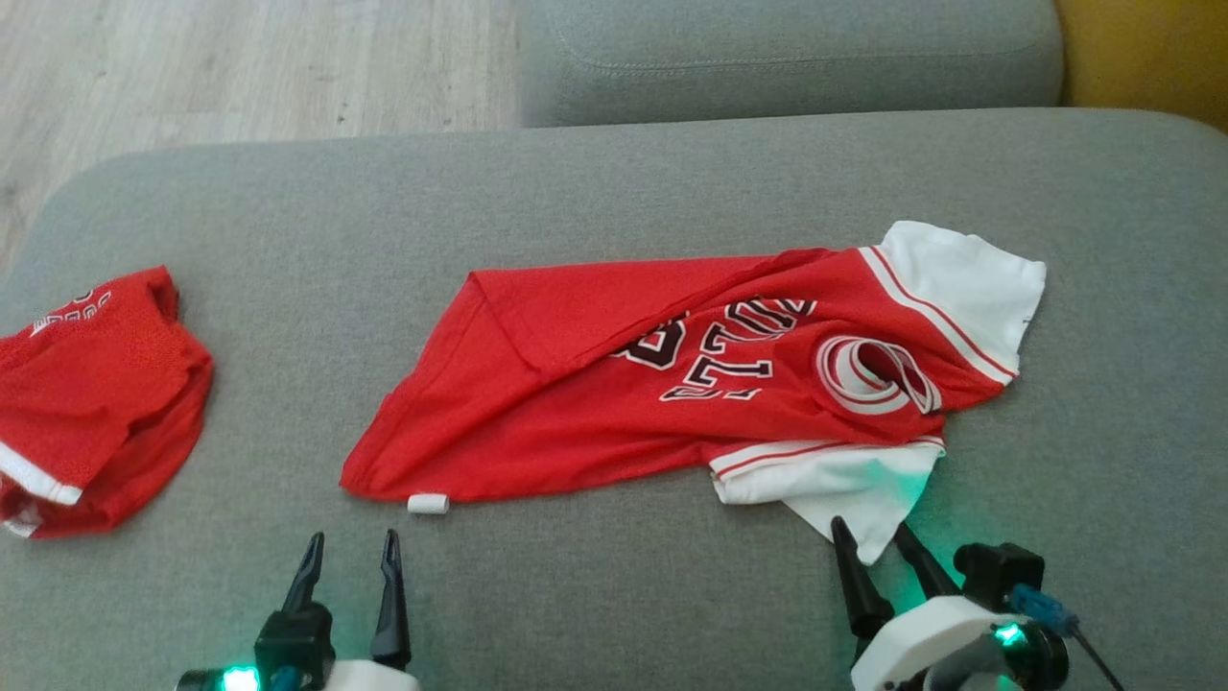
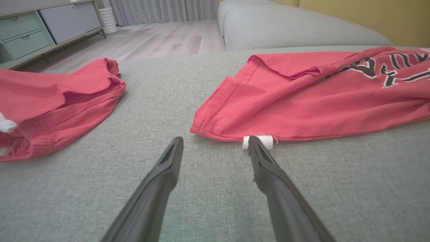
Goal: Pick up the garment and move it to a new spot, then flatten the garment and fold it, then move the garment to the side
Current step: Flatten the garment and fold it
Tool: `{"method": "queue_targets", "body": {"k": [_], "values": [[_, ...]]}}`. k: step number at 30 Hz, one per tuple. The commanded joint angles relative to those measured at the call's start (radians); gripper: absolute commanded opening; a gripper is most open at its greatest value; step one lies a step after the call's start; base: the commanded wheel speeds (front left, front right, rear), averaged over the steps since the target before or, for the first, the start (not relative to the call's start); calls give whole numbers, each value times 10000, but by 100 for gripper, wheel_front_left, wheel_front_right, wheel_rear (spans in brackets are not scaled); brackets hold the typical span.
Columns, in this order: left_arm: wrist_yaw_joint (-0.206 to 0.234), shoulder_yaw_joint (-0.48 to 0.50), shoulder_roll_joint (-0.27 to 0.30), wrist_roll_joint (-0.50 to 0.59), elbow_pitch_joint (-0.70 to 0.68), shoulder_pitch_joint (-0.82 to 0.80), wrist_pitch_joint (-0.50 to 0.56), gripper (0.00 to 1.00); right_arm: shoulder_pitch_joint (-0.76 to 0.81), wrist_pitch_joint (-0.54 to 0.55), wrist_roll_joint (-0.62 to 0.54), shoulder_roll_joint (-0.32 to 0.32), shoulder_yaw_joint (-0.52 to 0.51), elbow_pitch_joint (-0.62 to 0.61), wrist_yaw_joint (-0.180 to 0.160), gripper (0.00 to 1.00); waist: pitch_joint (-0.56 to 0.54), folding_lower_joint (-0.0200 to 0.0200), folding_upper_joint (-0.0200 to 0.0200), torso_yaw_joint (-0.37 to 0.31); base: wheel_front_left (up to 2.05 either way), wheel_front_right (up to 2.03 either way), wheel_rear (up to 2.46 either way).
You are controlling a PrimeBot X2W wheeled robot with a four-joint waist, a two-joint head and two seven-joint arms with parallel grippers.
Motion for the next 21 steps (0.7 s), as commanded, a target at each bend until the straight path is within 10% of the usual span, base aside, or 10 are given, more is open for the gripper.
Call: {"method": "queue_targets", "body": {"k": [1,21], "values": [[-26,267,23,90,-321,-516,-51,100,-362,-40,167,-18,361,6,35,100,86,-1,0,63,0,0,0],[-291,188,23,176,-178,-695,-51,100,-514,-40,96,-18,587,996,35,100,360,-1,0,202,0,0,0]]}}
